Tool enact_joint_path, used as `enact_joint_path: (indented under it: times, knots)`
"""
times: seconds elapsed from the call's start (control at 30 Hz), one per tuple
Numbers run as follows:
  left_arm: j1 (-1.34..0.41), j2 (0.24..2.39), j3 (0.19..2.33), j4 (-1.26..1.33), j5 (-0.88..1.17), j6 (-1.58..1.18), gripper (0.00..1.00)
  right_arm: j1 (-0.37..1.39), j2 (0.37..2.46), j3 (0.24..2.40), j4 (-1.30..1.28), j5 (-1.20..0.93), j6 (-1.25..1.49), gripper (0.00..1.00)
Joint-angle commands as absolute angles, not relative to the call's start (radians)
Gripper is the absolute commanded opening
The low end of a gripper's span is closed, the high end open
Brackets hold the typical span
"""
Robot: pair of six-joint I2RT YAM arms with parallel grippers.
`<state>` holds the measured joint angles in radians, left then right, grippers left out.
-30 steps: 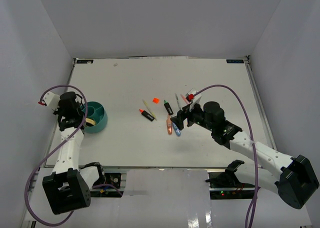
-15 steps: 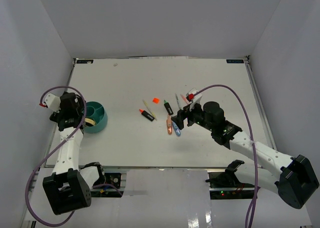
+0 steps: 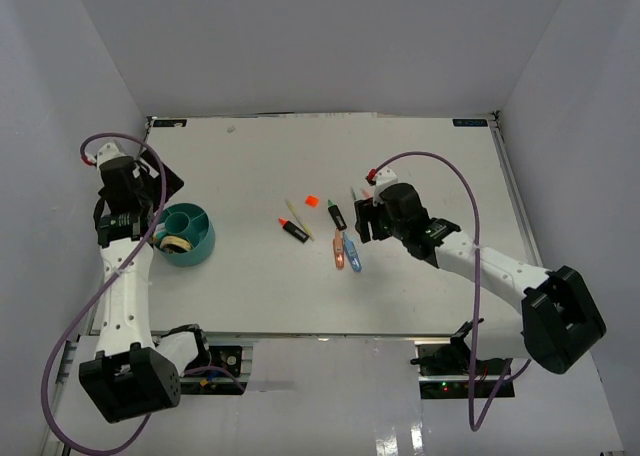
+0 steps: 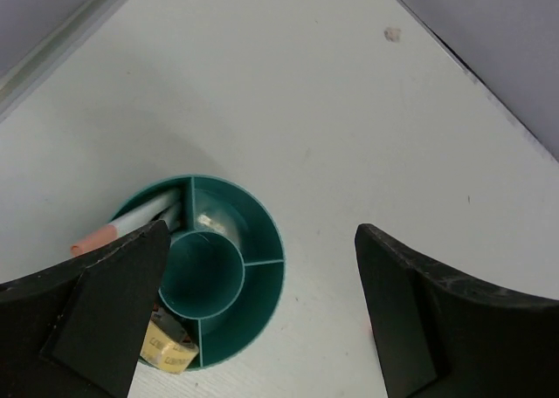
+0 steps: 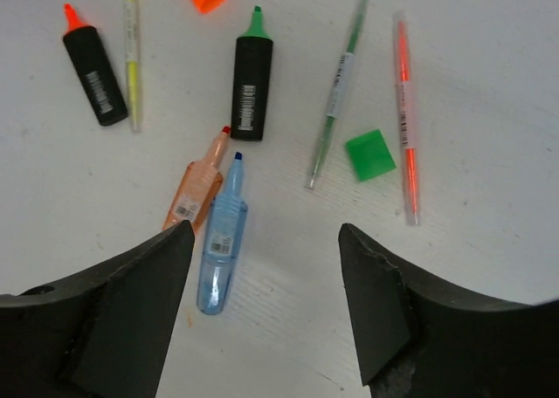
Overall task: Sort the stationery into containers
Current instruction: Place the pen in the storage box, then pick up the pen from the center of the board.
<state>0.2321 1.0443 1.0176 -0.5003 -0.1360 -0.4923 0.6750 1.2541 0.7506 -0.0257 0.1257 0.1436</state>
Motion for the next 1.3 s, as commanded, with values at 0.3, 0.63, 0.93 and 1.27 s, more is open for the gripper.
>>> enact_joint_path:
  times: [0.3, 0.63, 0.93, 1.27]
  knots:
    - [0.051, 1.075, 1.077, -0.565, 0.129, -0.359, 0.98, 0.546, 1.493, 0.953, -0.132, 0.193, 0.135, 0.61]
    - [-0.037, 1.115, 1.085, -0.566, 0.169, -0.356, 0.98, 0.416, 1.569, 0.957, -0.133, 0.043, -0.057, 0.57]
    - [-0.048, 1.124, 1.086, -0.568, 0.206, -0.362, 0.98, 0.383, 1.681, 0.994, -0.158, 0.011, -0.117, 0.5]
    - [-0.048, 1.131, 1.088, -0.577, 0.233, -0.368, 0.98, 0.382, 1.818, 1.077, -0.196, -0.023, -0.192, 0.44]
